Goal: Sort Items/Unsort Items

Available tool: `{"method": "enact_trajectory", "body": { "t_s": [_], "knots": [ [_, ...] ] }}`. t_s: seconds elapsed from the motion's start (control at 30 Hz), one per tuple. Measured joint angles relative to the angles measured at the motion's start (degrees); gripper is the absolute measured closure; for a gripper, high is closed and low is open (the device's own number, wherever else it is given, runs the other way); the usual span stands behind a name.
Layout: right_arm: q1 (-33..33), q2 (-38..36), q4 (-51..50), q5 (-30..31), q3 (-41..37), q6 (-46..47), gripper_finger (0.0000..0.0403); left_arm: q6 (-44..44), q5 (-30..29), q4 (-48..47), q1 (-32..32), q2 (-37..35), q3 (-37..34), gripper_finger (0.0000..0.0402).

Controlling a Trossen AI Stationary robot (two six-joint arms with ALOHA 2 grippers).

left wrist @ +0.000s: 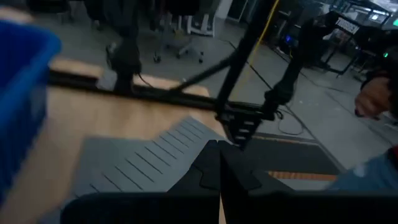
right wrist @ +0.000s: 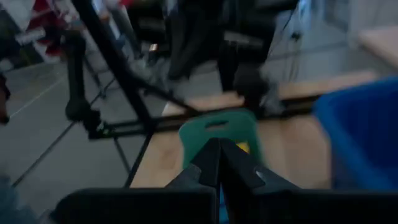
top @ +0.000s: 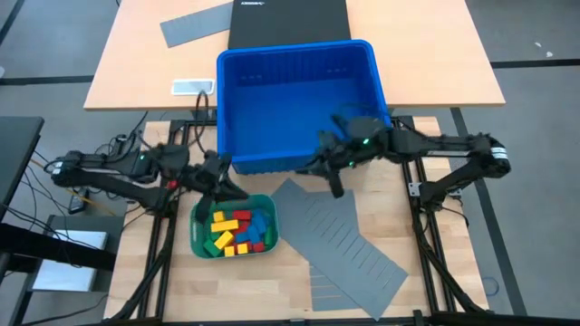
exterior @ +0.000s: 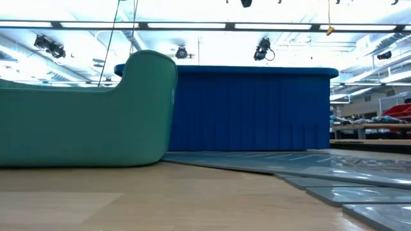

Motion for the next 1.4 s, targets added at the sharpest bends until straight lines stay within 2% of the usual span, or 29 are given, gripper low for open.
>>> {"method": "enact_trajectory", "body": {
  "t_s": [0.2, 0.33, 0.47, 0.7, 1.1, 1.23, 1.3, 1.4],
  "knots": [
    [-0.7, -7.8, -2.8, -1.5, -3.3, -13.3, 0.0401, 6.8, 7.9, 0.4, 12.4, -0.8, 0.0, 0.0401],
    [-2.3, -14.2, -4.1, -0.7, -9.3, -13.6, 0.0402, 10.7, 10.7, -1.0, 18.7, -3.3, -0.7, 0.0401],
    [-4.0, -20.9, -2.5, -1.2, -17.8, -12.1, 0.0402, 11.7, 12.3, -0.7, 22.1, -5.9, -4.8, 0.0401],
    [-7.1, -35.2, 0.8, -1.1, -31.6, -8.6, 0.0402, 10.1, 12.7, 2.4, 22.7, -14.4, -15.0, 0.0401],
    [-13.3, -59.4, 1.2, -2.4, -50.1, -6.6, 0.0403, 5.4, 7.4, 7.8, 22.7, -38.4, -39.8, 0.0401],
    [-14.9, -67.0, 0.4, -4.8, -54.2, -4.2, 0.0403, 4.5, 6.7, 4.3, 22.7, -44.6, -43.3, 0.04],
    [-15.3, -70.3, -0.1, -4.8, -56.0, -3.6, 0.0403, 4.4, 6.2, -0.5, 22.7, -47.7, -43.9, 0.04],
    [-15.7, -74.9, 0.2, -3.9, -59.0, -3.6, 0.0403, 4.3, 3.9, -1.3, 22.7, -51.4, -44.3, 0.04]
  ]
}}
